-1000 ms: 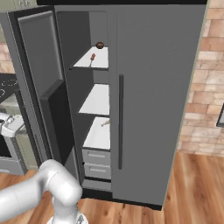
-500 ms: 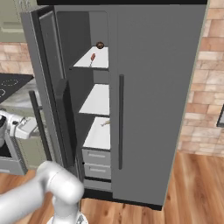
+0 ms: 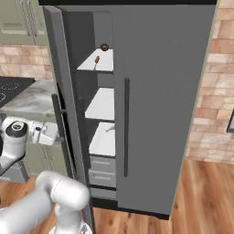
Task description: Store the kebab skewer in the freezer for long-term storage. Close the freezer door after placing the cooked food.
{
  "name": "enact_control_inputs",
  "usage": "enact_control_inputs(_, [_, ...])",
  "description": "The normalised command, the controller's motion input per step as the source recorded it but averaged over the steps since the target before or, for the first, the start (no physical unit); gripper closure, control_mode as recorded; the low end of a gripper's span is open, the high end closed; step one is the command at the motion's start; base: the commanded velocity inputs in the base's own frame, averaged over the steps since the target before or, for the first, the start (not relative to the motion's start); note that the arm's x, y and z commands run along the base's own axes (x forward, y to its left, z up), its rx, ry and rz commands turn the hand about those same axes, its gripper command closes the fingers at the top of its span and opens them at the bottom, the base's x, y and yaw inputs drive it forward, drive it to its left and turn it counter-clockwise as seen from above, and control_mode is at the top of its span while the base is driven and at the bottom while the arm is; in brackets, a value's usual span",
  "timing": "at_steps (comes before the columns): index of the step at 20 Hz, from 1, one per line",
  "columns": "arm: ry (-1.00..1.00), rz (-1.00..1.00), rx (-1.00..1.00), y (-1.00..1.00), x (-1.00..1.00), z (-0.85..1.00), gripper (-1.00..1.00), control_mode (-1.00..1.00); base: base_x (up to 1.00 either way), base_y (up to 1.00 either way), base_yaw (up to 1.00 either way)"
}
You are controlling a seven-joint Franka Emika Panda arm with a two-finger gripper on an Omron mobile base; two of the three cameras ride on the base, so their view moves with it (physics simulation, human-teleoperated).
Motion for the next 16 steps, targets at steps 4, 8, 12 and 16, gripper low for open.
enact_control_inputs(4, [0.00, 0.22, 0.04, -1.00, 0.00, 0.00, -1.00, -1.00, 0.00, 0.00, 0.00])
enact_control_inputs(8, [-0.01, 0.26, 0.11, -0.88, 0.01, -0.01, -1.00, -1.00, 0.00, 0.00, 0.00])
enact_control_inputs(12, [0.01, 0.24, 0.14, -0.79, 0.26, 0.00, -1.00, -1.00, 0.00, 0.00, 0.00])
enact_control_inputs(16, [0.13, 0.19, 0.12, -0.73, 0.39, 0.08, -1.00, -1.00, 0.00, 0.00, 0.00])
